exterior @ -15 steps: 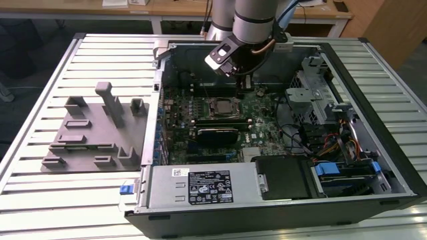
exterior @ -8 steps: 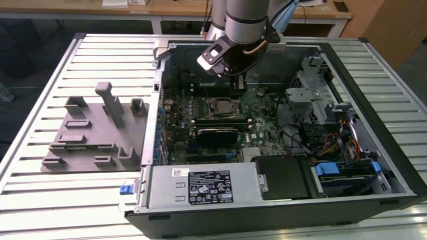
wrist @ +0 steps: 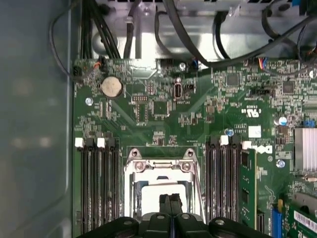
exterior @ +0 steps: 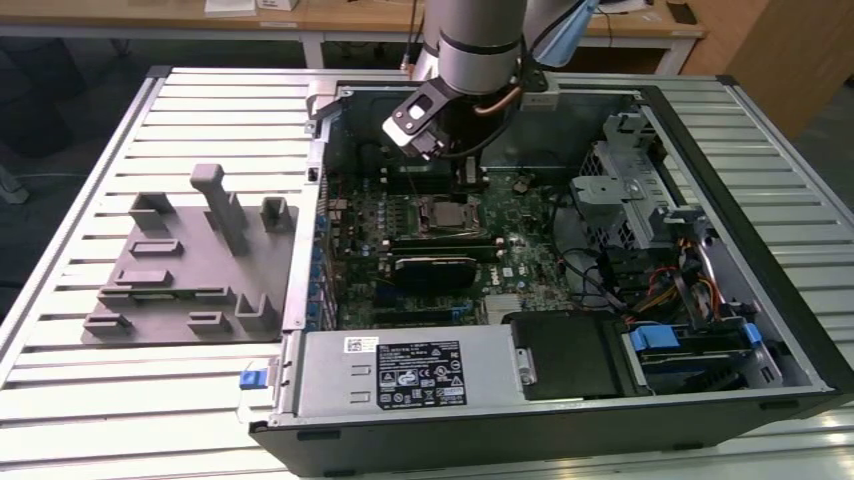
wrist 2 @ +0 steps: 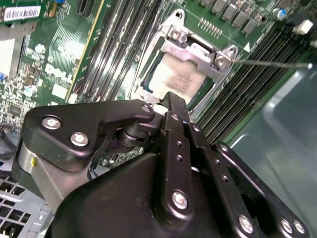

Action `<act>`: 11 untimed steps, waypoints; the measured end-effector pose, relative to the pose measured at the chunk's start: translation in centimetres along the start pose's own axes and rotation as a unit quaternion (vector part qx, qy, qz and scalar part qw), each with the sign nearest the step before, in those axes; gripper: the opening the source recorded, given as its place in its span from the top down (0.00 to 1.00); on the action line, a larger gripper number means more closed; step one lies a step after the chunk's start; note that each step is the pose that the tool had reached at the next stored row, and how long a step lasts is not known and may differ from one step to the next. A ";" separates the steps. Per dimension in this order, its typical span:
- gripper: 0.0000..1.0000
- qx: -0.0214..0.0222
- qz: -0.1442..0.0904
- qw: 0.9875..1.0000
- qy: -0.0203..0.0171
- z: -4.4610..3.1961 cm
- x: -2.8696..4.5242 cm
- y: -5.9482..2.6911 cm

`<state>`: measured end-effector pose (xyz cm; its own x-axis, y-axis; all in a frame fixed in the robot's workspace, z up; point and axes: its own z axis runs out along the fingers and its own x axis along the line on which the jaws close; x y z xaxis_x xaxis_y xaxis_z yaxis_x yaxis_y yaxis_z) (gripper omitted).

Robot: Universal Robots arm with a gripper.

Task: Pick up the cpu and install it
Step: 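Close the cpu cover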

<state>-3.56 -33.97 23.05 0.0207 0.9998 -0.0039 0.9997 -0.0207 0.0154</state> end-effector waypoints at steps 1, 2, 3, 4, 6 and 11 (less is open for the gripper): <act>0.89 0.000 0.000 1.000 0.000 0.06 -0.02 -0.14; 0.89 0.000 0.000 1.000 0.000 0.13 -0.02 -0.29; 0.89 0.000 0.000 1.000 0.000 0.19 -0.03 -0.43; 0.89 0.000 0.000 1.000 0.000 0.23 -0.04 -0.53; 0.89 0.000 0.000 1.000 0.000 0.23 -0.04 -0.55; 0.89 0.000 -0.009 1.000 0.000 0.23 -0.03 -0.56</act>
<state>-4.12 -33.99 22.82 0.0019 1.0000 -0.0039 0.9999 -0.0018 0.0154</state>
